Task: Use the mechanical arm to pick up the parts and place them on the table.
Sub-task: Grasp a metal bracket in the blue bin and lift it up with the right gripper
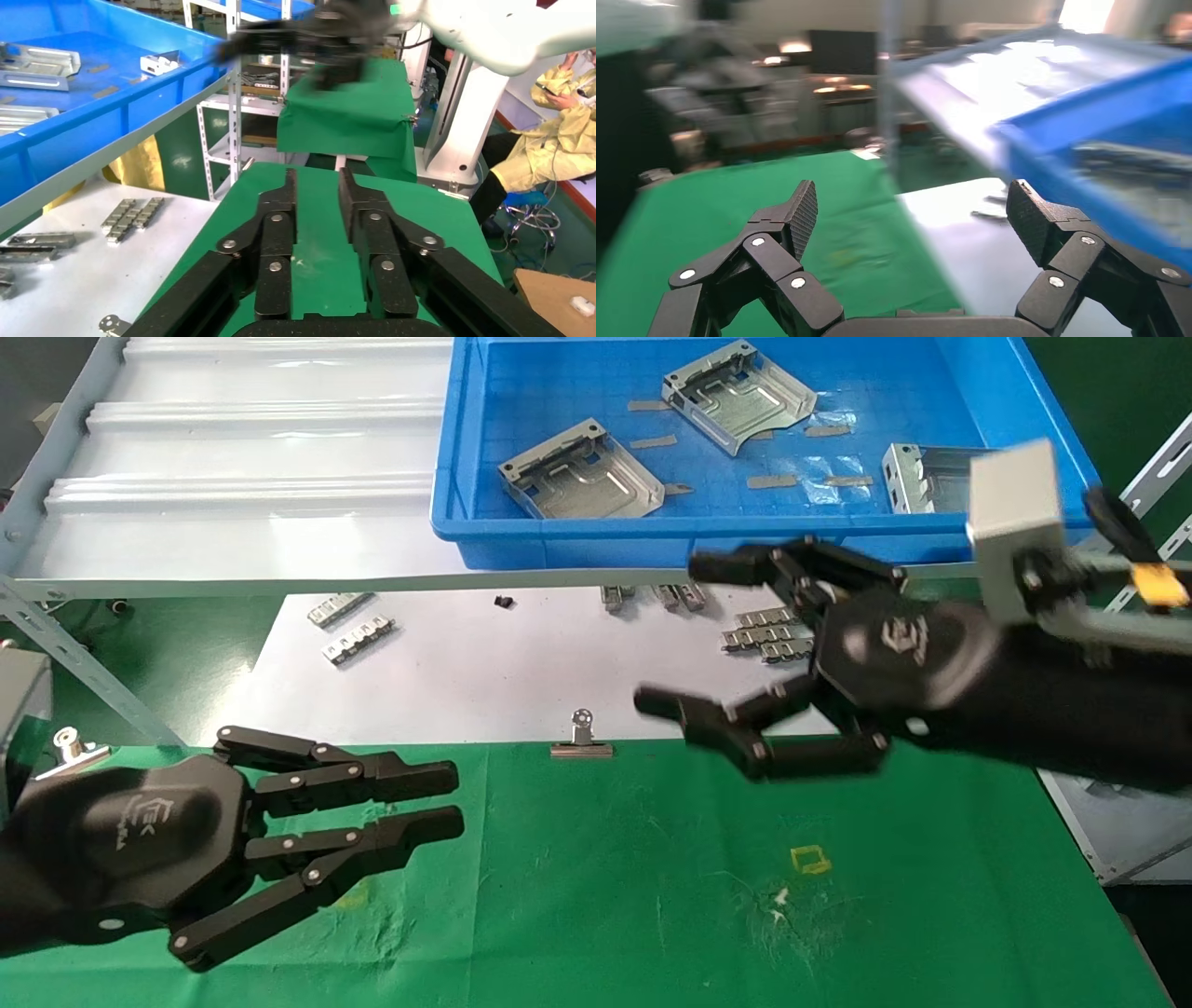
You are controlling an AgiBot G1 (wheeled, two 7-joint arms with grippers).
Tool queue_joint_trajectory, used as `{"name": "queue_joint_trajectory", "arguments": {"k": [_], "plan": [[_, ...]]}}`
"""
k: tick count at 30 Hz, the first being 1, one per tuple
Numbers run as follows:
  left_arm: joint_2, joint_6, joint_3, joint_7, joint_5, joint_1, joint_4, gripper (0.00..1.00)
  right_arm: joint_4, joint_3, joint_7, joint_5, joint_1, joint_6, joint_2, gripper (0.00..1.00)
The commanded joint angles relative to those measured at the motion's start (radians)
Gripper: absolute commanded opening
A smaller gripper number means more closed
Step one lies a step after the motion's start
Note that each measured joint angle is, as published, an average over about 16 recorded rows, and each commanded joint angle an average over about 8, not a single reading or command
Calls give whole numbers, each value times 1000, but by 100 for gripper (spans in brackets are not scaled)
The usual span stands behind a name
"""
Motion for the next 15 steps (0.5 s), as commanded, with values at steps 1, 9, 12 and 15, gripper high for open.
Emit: {"name": "queue_joint_trajectory", "arguments": {"k": [1, 9, 12, 15], "plan": [[0, 0, 0, 0, 0, 0, 0, 0, -33, -12, 10, -45, 45, 67, -43, 100], [0, 0, 0, 0, 0, 0, 0, 0, -309, -104, 9, -266, 268, 275, -230, 100], [0, 0, 0, 0, 0, 0, 0, 0, -440, -150, -4, -348, 358, 315, -299, 98], [0, 0, 0, 0, 0, 0, 0, 0, -576, -189, -28, -413, 440, 336, -364, 60]]}}
